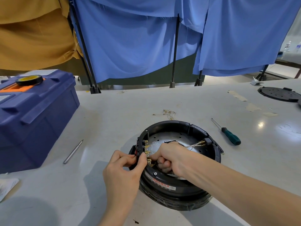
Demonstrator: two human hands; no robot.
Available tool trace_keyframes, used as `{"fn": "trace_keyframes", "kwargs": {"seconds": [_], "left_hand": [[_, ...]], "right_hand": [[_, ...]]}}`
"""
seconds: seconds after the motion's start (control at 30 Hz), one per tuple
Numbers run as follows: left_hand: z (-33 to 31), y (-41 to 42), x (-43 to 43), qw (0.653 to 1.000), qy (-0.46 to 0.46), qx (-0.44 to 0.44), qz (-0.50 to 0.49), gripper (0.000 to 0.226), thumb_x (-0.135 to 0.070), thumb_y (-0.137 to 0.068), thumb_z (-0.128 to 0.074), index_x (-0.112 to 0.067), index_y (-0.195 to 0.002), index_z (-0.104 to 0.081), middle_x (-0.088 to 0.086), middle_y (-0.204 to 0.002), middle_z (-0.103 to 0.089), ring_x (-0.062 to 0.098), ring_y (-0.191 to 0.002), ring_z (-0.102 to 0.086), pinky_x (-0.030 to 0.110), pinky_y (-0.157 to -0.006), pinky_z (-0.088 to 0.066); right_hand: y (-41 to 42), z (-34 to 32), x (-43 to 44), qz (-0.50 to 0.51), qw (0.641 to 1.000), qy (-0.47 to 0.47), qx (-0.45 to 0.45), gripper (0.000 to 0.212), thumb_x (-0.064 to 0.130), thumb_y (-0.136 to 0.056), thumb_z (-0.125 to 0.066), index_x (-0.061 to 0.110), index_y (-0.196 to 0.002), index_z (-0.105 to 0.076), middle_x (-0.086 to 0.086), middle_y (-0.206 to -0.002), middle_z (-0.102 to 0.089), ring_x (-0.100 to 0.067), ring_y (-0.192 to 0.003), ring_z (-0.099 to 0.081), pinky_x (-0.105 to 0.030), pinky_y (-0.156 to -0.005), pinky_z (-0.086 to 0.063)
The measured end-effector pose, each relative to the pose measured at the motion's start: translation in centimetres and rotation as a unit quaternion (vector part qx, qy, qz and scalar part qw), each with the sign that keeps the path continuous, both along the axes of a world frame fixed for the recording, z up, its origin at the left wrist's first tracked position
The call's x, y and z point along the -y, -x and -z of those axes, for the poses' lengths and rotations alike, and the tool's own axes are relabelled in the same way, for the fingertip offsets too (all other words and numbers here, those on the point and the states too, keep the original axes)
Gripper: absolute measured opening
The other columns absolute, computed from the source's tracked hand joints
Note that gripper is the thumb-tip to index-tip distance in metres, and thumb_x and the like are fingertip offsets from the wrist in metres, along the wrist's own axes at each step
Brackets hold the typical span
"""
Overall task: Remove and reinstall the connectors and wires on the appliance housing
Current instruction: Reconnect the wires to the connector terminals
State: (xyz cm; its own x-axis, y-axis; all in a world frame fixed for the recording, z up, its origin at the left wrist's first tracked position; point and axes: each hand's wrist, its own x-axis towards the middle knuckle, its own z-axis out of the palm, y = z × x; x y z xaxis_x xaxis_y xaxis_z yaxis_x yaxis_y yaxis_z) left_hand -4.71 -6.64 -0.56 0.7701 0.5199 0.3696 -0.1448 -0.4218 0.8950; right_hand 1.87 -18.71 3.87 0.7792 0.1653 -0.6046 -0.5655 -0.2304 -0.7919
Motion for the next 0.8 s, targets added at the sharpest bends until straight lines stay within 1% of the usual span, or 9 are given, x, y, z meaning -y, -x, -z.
{"fn": "trace_keyframes", "kwargs": {"seconds": [0.17, 0.27, 0.33, 0.43, 0.57, 0.63, 0.7, 0.73, 0.8], "left_hand": [[-0.2, 0.3, -0.1, 1.0, -0.001, -0.004, 0.003, 0.02, -0.024, -0.07, -0.083, -0.019, -0.055, -0.072, -0.009, -0.069, -0.063, -0.003, -0.075, -0.061, 0.002, -0.065, -0.038], [-0.2, 0.7, 0.1, 1.0, 0.014, -0.005, 0.001, 0.016, -0.028, -0.071, -0.082, -0.021, -0.059, -0.074, -0.01, -0.074, -0.065, -0.004, -0.078, -0.061, 0.001, -0.068, -0.039], [0.0, 1.0, 0.0, 1.0, 0.027, -0.003, 0.002, 0.013, -0.031, -0.071, -0.081, -0.027, -0.061, -0.075, -0.014, -0.078, -0.066, -0.005, -0.078, -0.062, 0.006, -0.07, -0.042], [0.3, 1.7, -0.1, 0.998, 0.061, 0.008, 0.009, 0.016, -0.028, -0.071, -0.081, -0.034, -0.059, -0.074, -0.02, -0.081, -0.068, -0.003, -0.077, -0.065, 0.019, -0.073, -0.047], [0.4, 2.0, 0.2, 0.996, 0.092, 0.015, 0.009, 0.021, -0.02, -0.072, -0.082, -0.034, -0.059, -0.074, -0.018, -0.081, -0.069, 0.0, -0.076, -0.066, 0.022, -0.074, -0.049], [0.3, 2.0, 0.5, 0.995, 0.097, 0.015, 0.006, 0.023, -0.018, -0.072, -0.082, -0.035, -0.058, -0.074, -0.017, -0.081, -0.069, 0.0, -0.073, -0.067, 0.023, -0.072, -0.049], [0.1, 2.0, 0.7, 0.996, 0.086, 0.015, 0.001, 0.02, -0.019, -0.071, -0.083, -0.032, -0.057, -0.074, -0.014, -0.08, -0.069, 0.001, -0.073, -0.067, 0.024, -0.071, -0.051], [0.0, 2.0, 0.8, 0.997, 0.075, 0.014, -0.003, 0.018, -0.021, -0.07, -0.084, -0.029, -0.057, -0.074, -0.012, -0.08, -0.069, 0.0, -0.073, -0.066, 0.023, -0.071, -0.052], [-0.3, 1.9, 1.1, 0.998, 0.065, 0.013, -0.014, 0.016, -0.024, -0.067, -0.085, -0.024, -0.057, -0.073, -0.01, -0.08, -0.069, -0.004, -0.072, -0.065, 0.012, -0.068, -0.051]], "right_hand": [[0.2, -0.6, 0.9, -0.052, 0.999, -0.013, -0.004, 0.036, 0.0, -0.092, -0.057, 0.008, -0.059, -0.046, -0.001, -0.041, -0.039, -0.007, -0.025, -0.028, -0.012, -0.028, -0.019], [0.6, -1.0, 1.8, -0.092, 0.996, 0.0, -0.004, 0.035, 0.005, -0.093, -0.059, 0.009, -0.061, -0.046, 0.0, -0.04, -0.039, -0.006, -0.026, -0.029, -0.013, -0.028, -0.02], [1.0, -1.1, 2.4, -0.115, 0.993, 0.015, 0.006, 0.036, 0.008, -0.092, -0.062, 0.009, -0.06, -0.047, 0.0, -0.04, -0.04, -0.007, -0.027, -0.028, -0.013, -0.028, -0.019], [1.5, -1.2, 2.8, -0.133, 0.99, 0.037, 0.032, 0.035, 0.01, -0.09, -0.066, 0.01, -0.06, -0.048, 0.001, -0.04, -0.041, -0.007, -0.027, -0.029, -0.013, -0.028, -0.019], [1.6, -1.2, 2.2, -0.135, 0.989, 0.048, 0.039, 0.028, 0.008, -0.091, -0.063, 0.01, -0.066, -0.051, 0.003, -0.039, -0.042, -0.005, -0.027, -0.03, -0.014, -0.028, -0.019], [1.6, -1.2, 1.7, -0.14, 0.987, 0.064, 0.041, 0.021, 0.008, -0.092, -0.061, 0.01, -0.073, -0.053, 0.004, -0.039, -0.042, -0.004, -0.026, -0.03, -0.014, -0.028, -0.019], [1.5, -1.2, 1.5, -0.142, 0.986, 0.074, 0.04, 0.017, 0.009, -0.092, -0.06, 0.011, -0.076, -0.054, 0.004, -0.039, -0.042, -0.004, -0.026, -0.03, -0.014, -0.028, -0.02], [1.5, -1.2, 1.5, -0.141, 0.987, 0.072, 0.039, 0.018, 0.009, -0.092, -0.06, 0.011, -0.075, -0.055, 0.004, -0.039, -0.042, -0.004, -0.026, -0.03, -0.014, -0.028, -0.02], [1.6, -1.2, 1.6, -0.137, 0.988, 0.065, 0.04, 0.022, 0.009, -0.091, -0.061, 0.01, -0.07, -0.055, 0.004, -0.038, -0.043, -0.004, -0.026, -0.03, -0.014, -0.028, -0.02]]}}
